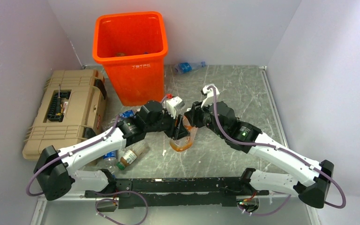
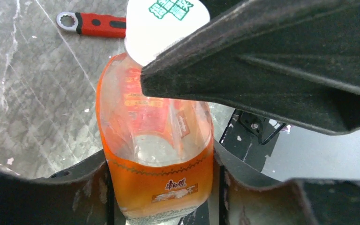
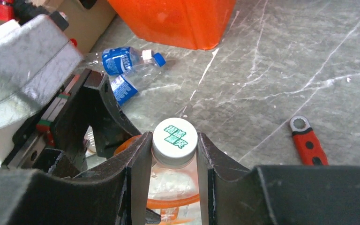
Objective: Put the plastic bottles in the bin
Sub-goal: Place the plastic bottle in the trash bin.
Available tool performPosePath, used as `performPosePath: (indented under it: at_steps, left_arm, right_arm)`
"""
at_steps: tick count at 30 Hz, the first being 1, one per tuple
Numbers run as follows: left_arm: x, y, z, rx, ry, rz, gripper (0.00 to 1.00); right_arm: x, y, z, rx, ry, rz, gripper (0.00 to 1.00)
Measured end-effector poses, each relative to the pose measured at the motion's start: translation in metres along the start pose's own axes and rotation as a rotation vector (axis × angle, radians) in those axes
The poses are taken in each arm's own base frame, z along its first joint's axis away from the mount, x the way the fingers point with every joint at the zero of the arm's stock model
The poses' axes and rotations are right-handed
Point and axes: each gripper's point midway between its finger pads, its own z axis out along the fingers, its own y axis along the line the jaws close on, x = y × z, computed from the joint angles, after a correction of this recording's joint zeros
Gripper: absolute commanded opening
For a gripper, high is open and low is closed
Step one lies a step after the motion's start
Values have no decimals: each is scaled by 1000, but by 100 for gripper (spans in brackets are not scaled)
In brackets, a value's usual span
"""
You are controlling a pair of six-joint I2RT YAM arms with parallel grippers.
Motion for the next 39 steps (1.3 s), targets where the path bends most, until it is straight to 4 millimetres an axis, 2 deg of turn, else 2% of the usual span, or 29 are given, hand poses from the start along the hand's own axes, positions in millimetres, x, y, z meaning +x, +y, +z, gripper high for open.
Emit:
performPosePath:
  at_steps: [2, 3, 6, 8, 12, 14, 17, 19, 22, 26, 31, 35, 39]
  left_arm:
    - [0, -1, 0, 3, -1, 1, 32]
    - [-1, -1, 0, 1, -3, 2, 30]
    - [-3, -1, -5, -6, -20, 8, 29]
    - [-7, -2, -13, -14, -46, 16, 29]
    - [-28, -12, -42, -18, -141, 66, 30]
    - [-42, -21, -61, -4, -208, 102, 30]
    - [-63, -36, -90, 34, -309, 154, 30]
    - [-74, -48, -107, 78, -366, 186, 30]
    - [-81, -68, -126, 172, -410, 231, 30]
    - [-77, -95, -138, 317, -387, 274, 30]
    - [-73, -119, -147, 458, -371, 296, 30]
    - [-75, -132, -154, 530, -379, 305, 30]
    - [-78, -138, -158, 555, -397, 314, 32]
  right_arm:
    - [0, 1, 0, -8, 1, -2, 59]
    - [-1, 2, -1, -14, 1, -7, 71]
    - [-6, 9, -5, -52, -2, -22, 94]
    - [-14, 11, -12, -66, -22, -31, 100]
    - [-41, 8, -44, -91, -122, -25, 100]
    - [-56, 8, -67, -131, -211, -1, 100]
    - [-60, 13, -93, -232, -299, 21, 100]
    - [-57, 22, -102, -315, -324, 21, 100]
    - [-44, 38, -103, -431, -308, 2, 100]
    - [-28, 66, -109, -626, -260, -26, 100]
    - [-27, 98, -121, -835, -239, -41, 99]
    - [-24, 116, -122, -944, -213, -34, 88]
    - [-16, 126, -115, -1008, -159, -17, 70]
